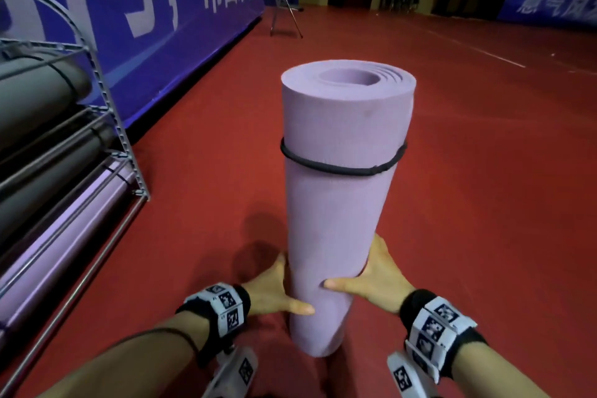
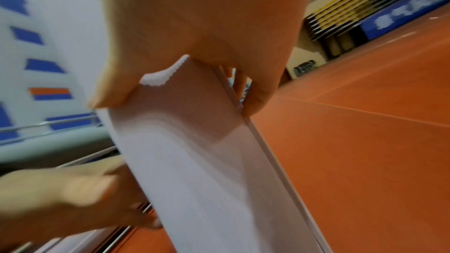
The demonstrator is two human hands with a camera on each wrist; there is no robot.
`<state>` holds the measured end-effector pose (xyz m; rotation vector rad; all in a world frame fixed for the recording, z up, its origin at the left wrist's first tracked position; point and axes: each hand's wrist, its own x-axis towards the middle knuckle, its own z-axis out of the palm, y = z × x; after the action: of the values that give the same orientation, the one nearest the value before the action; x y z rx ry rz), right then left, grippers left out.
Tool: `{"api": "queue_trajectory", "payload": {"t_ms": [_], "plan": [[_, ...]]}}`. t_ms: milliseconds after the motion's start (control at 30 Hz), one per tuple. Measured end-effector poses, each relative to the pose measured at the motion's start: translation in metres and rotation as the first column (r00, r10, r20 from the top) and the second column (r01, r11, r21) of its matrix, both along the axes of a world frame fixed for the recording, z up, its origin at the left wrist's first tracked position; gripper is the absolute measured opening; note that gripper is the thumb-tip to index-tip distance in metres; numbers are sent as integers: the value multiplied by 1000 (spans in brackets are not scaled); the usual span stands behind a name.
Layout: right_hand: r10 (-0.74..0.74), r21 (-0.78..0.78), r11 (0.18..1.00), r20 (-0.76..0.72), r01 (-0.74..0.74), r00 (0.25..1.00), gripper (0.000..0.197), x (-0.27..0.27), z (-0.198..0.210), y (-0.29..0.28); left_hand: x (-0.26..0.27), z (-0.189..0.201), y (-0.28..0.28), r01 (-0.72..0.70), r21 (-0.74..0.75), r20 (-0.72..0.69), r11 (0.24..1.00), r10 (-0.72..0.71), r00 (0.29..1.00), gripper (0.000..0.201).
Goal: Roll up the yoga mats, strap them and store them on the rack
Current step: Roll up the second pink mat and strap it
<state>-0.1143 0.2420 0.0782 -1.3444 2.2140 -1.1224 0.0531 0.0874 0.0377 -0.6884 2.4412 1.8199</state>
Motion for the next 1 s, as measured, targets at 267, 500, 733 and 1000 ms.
{"api": "queue_trajectory", "payload": {"t_ms": [267, 500, 733, 1000], "plan": [[53, 5, 998, 271, -56, 961, 82, -30, -3, -2, -15, -33, -12, -165, 59, -256, 985, 174, 951, 103], [-220, 414, 910, 559, -39, 800, 128, -35, -81, 67, -10, -52, -11, -172, 269, -207, 948, 231, 951, 111], [-176, 369, 925, 625, -90, 760, 58, 9, -97, 57, -39, -67, -7, -392, 634, 9, 666, 501, 866, 83], [-102, 103, 994, 830, 30, 549, 79, -16, -64, 4, -34, -28, -22, -308, 596, 63, 741, 340, 938, 63]]}}
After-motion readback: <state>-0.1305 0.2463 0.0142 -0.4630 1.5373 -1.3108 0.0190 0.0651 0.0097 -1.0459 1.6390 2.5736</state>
